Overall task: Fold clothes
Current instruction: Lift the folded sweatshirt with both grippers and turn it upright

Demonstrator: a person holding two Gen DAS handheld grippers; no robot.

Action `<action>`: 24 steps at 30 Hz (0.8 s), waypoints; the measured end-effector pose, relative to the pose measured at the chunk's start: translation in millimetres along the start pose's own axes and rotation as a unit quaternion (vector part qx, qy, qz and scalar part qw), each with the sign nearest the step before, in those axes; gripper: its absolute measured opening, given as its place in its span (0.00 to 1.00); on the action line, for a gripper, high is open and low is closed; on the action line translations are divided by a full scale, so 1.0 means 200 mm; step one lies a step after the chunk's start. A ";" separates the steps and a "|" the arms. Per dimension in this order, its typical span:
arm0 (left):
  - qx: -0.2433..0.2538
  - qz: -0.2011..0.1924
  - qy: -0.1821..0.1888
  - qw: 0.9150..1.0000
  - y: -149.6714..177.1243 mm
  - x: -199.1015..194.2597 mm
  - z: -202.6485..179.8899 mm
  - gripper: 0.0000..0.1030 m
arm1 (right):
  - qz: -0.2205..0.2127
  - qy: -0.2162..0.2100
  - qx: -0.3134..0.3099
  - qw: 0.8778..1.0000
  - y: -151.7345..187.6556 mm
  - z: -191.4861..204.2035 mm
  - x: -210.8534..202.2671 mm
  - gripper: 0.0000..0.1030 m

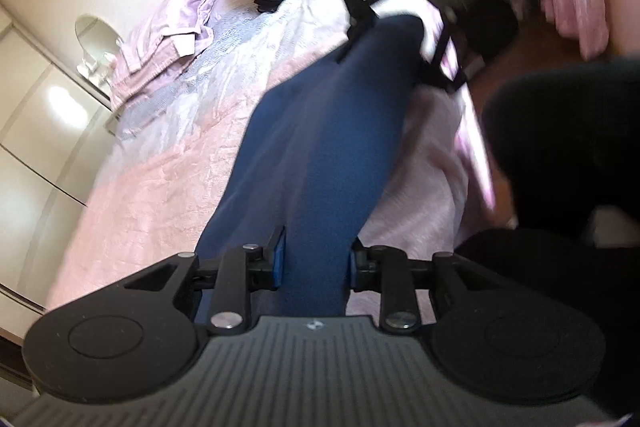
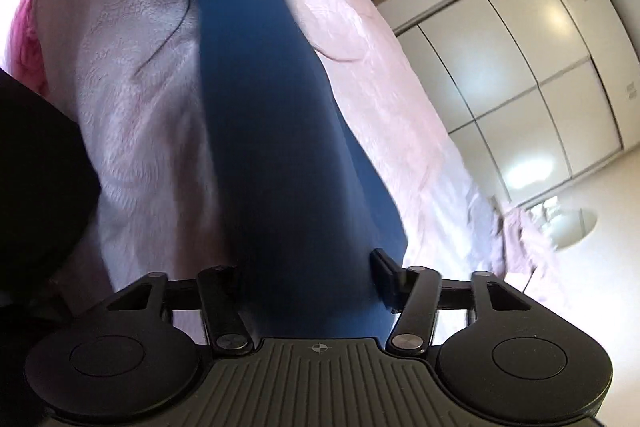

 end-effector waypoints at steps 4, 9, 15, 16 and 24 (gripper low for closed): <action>0.028 0.027 -0.056 0.998 0.00 0.06 -0.06 0.43 | 0.002 -0.001 0.003 1.000 -0.02 0.01 0.00 0.38; 0.064 0.060 -0.125 0.988 0.00 0.13 -0.14 0.46 | -0.004 0.001 0.003 1.000 -0.03 -0.05 -0.05 0.36; 0.078 0.086 -0.141 0.983 0.00 0.19 -0.18 0.24 | -0.006 0.013 -0.002 1.000 -0.07 -0.07 -0.08 0.36; 0.076 0.088 -0.133 0.984 0.00 0.20 -0.18 0.23 | -0.004 0.015 -0.006 1.000 -0.08 -0.06 -0.08 0.36; 0.068 0.087 -0.122 0.986 0.01 0.18 -0.17 0.21 | 0.015 0.042 -0.064 0.997 -0.12 0.08 0.05 0.44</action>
Point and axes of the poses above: each gripper's, at about its wrist camera, not at the fingertips, and x roughly the way its jaws point, z to its left, y to its underside, the point moved 2 cm from there along x, roughly the way its jaws point, and after that the axes turned 13 degrees about z, right-handed, at the moved point
